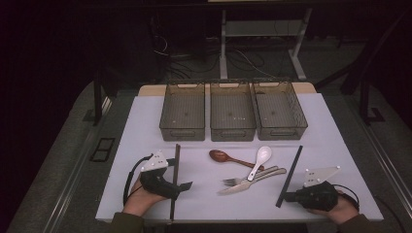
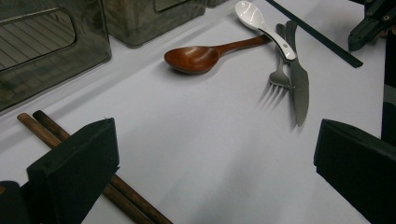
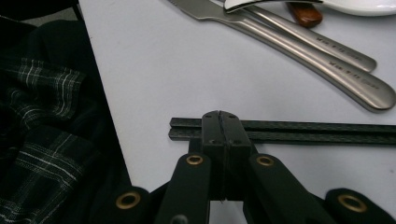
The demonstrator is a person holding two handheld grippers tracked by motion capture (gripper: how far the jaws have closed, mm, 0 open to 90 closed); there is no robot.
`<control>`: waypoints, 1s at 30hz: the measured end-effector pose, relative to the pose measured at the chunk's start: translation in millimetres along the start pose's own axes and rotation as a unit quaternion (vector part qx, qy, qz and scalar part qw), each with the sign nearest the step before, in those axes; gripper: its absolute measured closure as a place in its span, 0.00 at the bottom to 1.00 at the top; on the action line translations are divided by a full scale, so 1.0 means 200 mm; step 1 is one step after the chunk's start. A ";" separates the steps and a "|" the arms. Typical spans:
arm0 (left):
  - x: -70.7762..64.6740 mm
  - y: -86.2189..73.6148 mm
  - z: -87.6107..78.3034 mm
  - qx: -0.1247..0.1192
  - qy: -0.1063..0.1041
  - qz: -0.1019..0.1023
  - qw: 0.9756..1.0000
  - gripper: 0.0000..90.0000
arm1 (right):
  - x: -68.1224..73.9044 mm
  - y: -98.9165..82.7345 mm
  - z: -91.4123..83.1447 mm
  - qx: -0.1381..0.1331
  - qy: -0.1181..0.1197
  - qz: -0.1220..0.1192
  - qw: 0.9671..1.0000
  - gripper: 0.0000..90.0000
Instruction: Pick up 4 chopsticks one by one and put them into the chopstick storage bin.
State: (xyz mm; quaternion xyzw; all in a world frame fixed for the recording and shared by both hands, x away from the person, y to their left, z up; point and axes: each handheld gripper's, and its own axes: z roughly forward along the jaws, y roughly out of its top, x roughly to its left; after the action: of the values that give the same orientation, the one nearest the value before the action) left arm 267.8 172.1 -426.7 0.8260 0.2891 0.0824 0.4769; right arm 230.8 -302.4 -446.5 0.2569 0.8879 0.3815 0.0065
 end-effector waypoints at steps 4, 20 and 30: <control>0.00 0.00 0.00 -0.001 0.000 -0.002 1.000 0.00 | 0.01 0.00 0.01 0.003 0.003 -0.001 1.000 0.99; 0.00 0.00 0.00 -0.001 -0.001 -0.002 1.000 0.00 | 0.01 0.03 0.05 0.005 0.005 -0.010 1.000 0.99; 0.00 0.00 0.00 -0.001 -0.002 0.000 1.000 0.00 | 0.00 0.05 0.06 0.003 0.006 -0.010 1.000 0.99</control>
State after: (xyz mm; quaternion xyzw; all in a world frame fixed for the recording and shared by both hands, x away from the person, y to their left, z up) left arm 268.0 171.8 -426.9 0.8254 0.2886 0.0813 0.4784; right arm 237.9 -287.9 -449.0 0.2456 0.8917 0.3801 0.0042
